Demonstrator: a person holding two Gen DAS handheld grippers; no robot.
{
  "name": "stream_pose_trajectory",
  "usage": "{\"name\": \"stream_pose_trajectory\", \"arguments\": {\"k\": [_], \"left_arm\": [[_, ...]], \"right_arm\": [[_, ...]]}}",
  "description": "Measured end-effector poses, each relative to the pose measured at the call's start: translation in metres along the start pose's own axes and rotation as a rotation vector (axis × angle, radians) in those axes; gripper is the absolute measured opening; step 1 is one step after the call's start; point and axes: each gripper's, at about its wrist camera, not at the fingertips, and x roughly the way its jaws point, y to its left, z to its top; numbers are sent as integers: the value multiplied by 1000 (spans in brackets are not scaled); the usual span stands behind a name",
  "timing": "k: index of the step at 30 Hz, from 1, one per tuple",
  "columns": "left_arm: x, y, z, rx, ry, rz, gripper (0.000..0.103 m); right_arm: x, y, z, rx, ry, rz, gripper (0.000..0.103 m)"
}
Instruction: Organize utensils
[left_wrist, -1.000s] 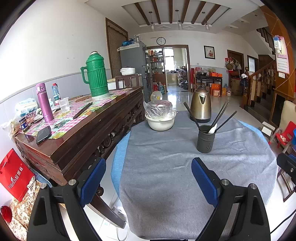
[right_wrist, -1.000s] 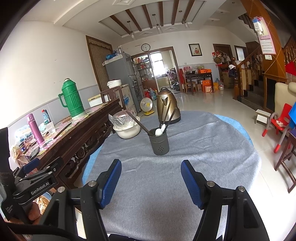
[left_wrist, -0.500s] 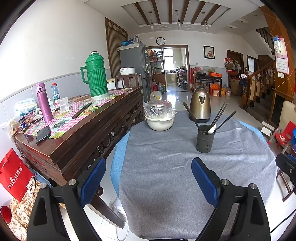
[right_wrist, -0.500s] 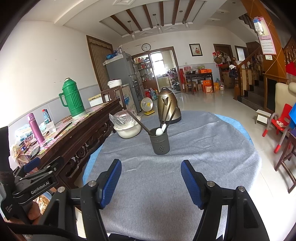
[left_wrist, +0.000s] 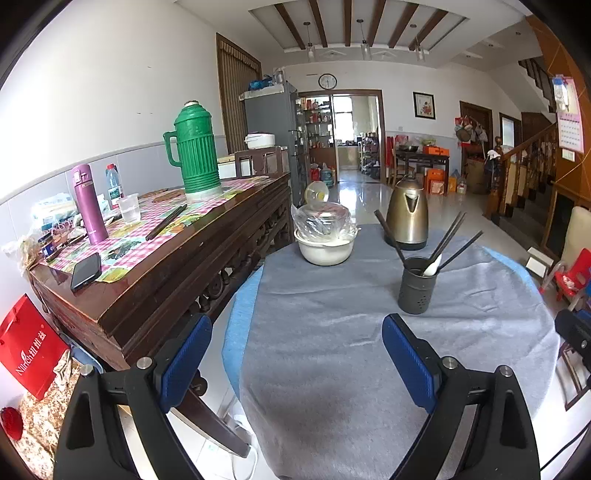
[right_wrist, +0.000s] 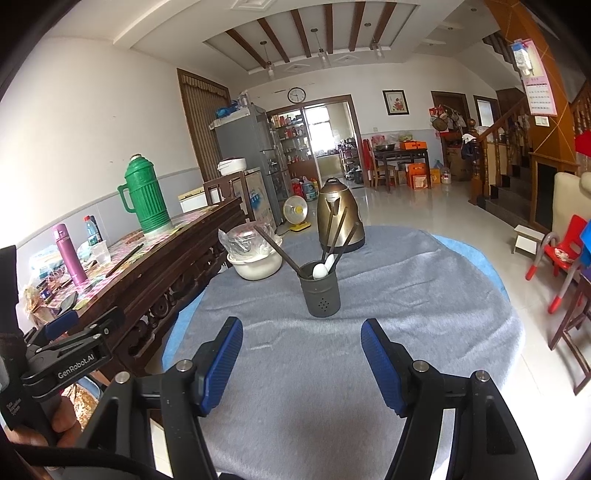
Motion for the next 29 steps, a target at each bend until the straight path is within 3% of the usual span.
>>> {"name": "stream_pose_trajectory", "arguments": {"k": [21,29], "left_arm": [[81,-29,36,3,65,4,94],[131,-55,39,39,91,-39,94]], "right_arm": [[93,-20,29,-4,31,-2,71],[139,-55,23,20,72,-64,71]]}}
